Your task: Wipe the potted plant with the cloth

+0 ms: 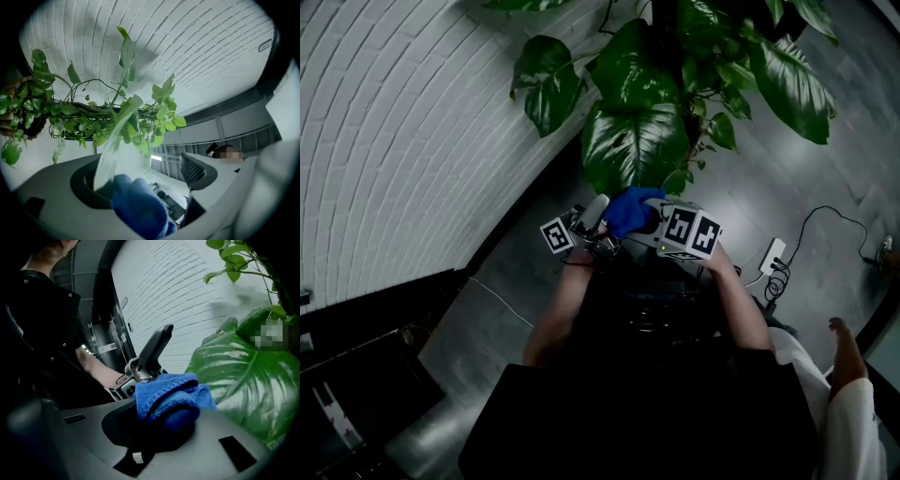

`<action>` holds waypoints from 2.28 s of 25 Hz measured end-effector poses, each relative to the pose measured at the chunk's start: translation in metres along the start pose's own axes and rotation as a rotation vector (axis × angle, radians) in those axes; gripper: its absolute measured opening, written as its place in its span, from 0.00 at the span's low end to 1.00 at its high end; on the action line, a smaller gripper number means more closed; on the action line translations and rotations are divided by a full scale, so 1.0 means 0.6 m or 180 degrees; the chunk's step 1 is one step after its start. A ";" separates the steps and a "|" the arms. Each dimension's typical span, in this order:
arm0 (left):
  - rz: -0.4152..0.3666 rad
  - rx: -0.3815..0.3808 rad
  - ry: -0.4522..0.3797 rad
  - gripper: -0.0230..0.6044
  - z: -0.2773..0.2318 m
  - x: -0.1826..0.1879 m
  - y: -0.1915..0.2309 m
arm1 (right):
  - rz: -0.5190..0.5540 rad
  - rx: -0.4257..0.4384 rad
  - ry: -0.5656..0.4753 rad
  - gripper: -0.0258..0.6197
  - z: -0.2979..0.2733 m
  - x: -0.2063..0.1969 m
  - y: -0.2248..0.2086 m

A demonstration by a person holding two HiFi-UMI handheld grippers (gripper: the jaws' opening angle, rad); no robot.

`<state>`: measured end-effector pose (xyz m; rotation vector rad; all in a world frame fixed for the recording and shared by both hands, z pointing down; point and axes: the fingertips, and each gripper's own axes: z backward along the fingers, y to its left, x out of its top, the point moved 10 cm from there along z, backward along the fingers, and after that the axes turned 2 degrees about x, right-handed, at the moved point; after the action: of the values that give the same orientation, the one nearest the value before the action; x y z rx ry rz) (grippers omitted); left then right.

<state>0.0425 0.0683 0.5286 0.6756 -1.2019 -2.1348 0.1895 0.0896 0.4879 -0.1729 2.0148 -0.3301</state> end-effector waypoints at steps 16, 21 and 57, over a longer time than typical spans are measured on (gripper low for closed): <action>0.0079 -0.0063 -0.0111 0.73 0.002 0.003 0.000 | -0.0597 -0.0785 -0.1847 0.13 0.240 0.010 -0.074; 0.0065 -0.0077 -0.0073 0.73 -0.012 -0.003 -0.004 | -0.0587 -0.0982 -0.1583 0.13 0.202 0.046 -0.127; 0.0040 0.0012 -0.0719 0.73 0.345 0.180 -0.136 | 0.0070 0.0922 -0.1604 0.13 -0.186 0.186 0.185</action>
<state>-0.1923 0.1453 0.5374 0.4352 -1.3230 -2.2447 0.0418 0.1835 0.4057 -0.0441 1.4531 -0.5050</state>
